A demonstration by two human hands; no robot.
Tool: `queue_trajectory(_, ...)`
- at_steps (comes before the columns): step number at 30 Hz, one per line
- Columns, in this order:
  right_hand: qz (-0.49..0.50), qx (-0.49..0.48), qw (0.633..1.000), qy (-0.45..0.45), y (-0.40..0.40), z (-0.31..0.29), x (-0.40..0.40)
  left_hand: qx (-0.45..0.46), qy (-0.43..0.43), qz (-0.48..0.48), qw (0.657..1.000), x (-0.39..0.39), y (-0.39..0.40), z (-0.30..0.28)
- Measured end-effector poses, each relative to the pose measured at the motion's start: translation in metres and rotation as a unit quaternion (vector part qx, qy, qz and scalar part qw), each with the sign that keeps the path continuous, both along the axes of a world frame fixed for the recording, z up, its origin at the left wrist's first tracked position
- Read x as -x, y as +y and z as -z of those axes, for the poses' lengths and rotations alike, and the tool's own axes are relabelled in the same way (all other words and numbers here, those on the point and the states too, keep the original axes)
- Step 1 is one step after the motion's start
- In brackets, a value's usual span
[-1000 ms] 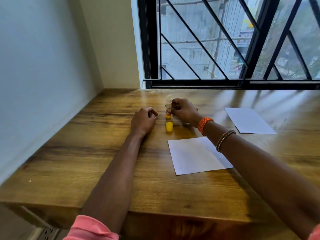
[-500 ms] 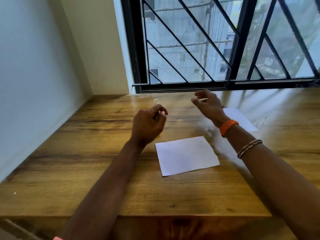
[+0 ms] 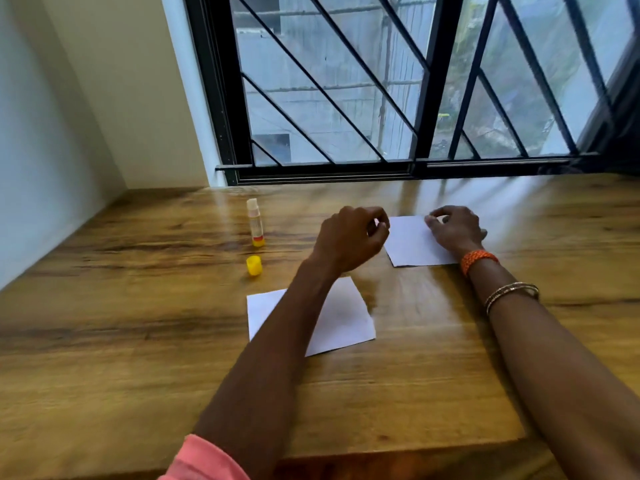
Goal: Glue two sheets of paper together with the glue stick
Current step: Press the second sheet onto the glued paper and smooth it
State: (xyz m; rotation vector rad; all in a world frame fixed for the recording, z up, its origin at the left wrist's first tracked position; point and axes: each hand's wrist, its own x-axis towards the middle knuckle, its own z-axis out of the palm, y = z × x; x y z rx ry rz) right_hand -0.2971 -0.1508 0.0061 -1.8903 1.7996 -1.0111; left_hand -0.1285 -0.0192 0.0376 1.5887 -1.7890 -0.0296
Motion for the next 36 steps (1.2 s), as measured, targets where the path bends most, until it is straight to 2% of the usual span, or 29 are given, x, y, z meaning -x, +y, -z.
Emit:
queue_trajectory(9,-0.044,-0.023,0.998,0.031,-0.019,-0.004,-0.01,0.044,-0.109,-0.016,0.993,-0.002,0.001,0.01)
queue_trajectory(14,-0.03,-0.005,0.999,0.008,-0.024,-0.004,-0.013,0.043,-0.117,-0.028,0.992,0.0,0.002,0.01)
queue_trajectory(23,-0.02,0.002,0.999,0.037,-0.029,-0.006,-0.013,0.044,-0.115,-0.037,0.992,-0.006,0.002,0.01)
queue_trajectory(27,-0.011,0.002,1.0,0.003,-0.027,-0.004,-0.015,0.052,-0.121,-0.04,0.991,-0.009,0.001,0.012)
queue_trajectory(33,-0.09,0.088,0.989,-0.081,-0.007,-0.026,-0.033,0.049,-0.076,-0.052,0.995,-0.007,-0.004,0.008)
queue_trajectory(36,-0.167,0.158,0.971,-0.069,0.014,-0.055,-0.047,0.026,-0.05,-0.077,0.995,-0.006,-0.004,-0.001)
